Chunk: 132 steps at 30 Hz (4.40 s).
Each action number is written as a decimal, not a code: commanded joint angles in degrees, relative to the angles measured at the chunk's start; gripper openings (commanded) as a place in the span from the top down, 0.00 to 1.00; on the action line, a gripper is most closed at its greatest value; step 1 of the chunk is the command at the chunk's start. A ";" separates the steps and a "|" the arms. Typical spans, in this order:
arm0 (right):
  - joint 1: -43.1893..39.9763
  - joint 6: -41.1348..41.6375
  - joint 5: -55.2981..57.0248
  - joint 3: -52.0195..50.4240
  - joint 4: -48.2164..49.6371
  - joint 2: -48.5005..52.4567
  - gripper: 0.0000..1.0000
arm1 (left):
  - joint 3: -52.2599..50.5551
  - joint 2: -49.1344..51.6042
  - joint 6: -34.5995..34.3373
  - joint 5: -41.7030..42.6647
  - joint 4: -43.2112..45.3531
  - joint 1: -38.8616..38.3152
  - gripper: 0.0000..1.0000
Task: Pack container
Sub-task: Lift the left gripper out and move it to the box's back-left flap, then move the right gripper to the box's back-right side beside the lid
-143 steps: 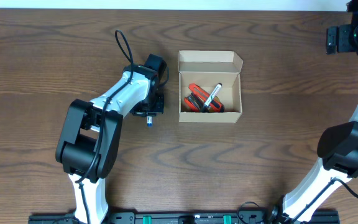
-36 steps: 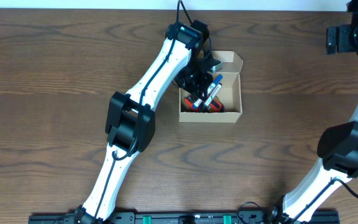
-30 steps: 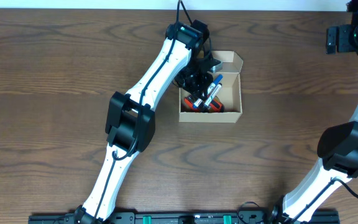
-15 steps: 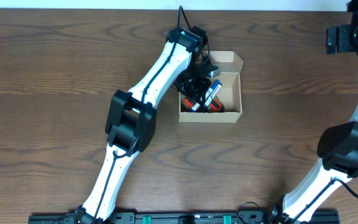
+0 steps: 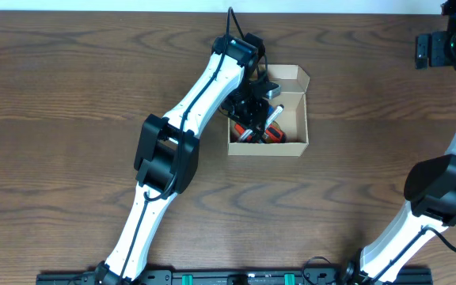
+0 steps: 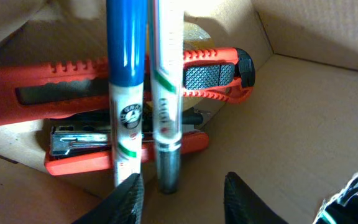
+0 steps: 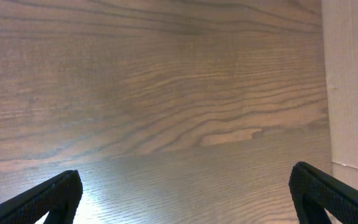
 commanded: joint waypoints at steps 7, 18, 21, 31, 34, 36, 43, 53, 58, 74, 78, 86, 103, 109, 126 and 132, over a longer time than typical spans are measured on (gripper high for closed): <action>-0.46 0.79 0.00 -0.22 -0.07 0.61 0.01 | 12.52 -0.28 -2.75 -0.70 -0.63 0.59 0.57; -0.46 0.79 0.00 -0.22 -0.07 0.61 0.01 | 44.50 -0.61 -8.41 -13.42 -10.21 3.32 0.64; -0.46 0.79 0.00 -0.22 -0.07 0.61 0.01 | 46.49 -3.76 -10.97 -19.21 -11.19 5.51 0.53; -0.46 0.79 0.00 -0.22 -0.07 0.61 0.01 | 46.56 -12.87 -18.18 -31.58 -11.80 16.39 0.48; -0.46 0.79 0.00 -0.22 -0.07 0.61 0.01 | 46.40 -12.96 -19.87 -31.85 -11.96 19.98 0.42; -0.46 0.81 -1.07 -0.22 0.07 0.61 0.01 | 45.88 -12.28 -21.40 -30.34 -11.93 22.10 0.42; -0.42 1.01 -27.15 -0.22 5.90 0.61 0.01 | 39.30 -8.50 -22.99 -16.85 -13.88 26.80 0.52; 0.85 1.38 -40.44 -0.28 10.43 0.61 0.01 | 21.07 -5.05 -24.33 -6.49 -6.73 25.38 0.76; 0.85 3.34 -41.20 -0.31 10.75 0.70 0.21 | 19.50 -3.80 -24.35 -5.81 -4.90 24.35 0.87; 0.85 23.10 -35.74 -0.37 8.74 13.79 0.99 | 6.67 -3.76 -27.39 0.79 1.25 23.85 0.94; 0.92 25.40 -37.97 -0.37 7.04 15.96 0.99 | 4.17 -3.76 -28.68 3.37 3.43 23.39 0.94; 3.17 31.50 -38.38 -2.97 4.44 17.33 0.99 | 3.56 -3.76 -32.37 4.07 3.89 22.25 0.94; 8.07 42.45 -44.46 -11.28 6.58 17.33 0.98 | 3.56 0.17 -37.86 7.48 3.69 21.77 0.94; 9.97 46.07 -45.44 -12.81 7.48 17.33 0.98 | 3.56 1.25 -39.12 9.03 3.80 21.70 0.94; 11.61 49.22 -49.18 -24.61 13.75 17.33 0.98 | 3.54 3.80 -39.30 10.93 3.80 21.03 0.94; 11.67 48.50 -54.18 -27.50 19.96 17.33 0.99 | 3.54 3.98 -38.64 12.00 3.87 21.03 0.94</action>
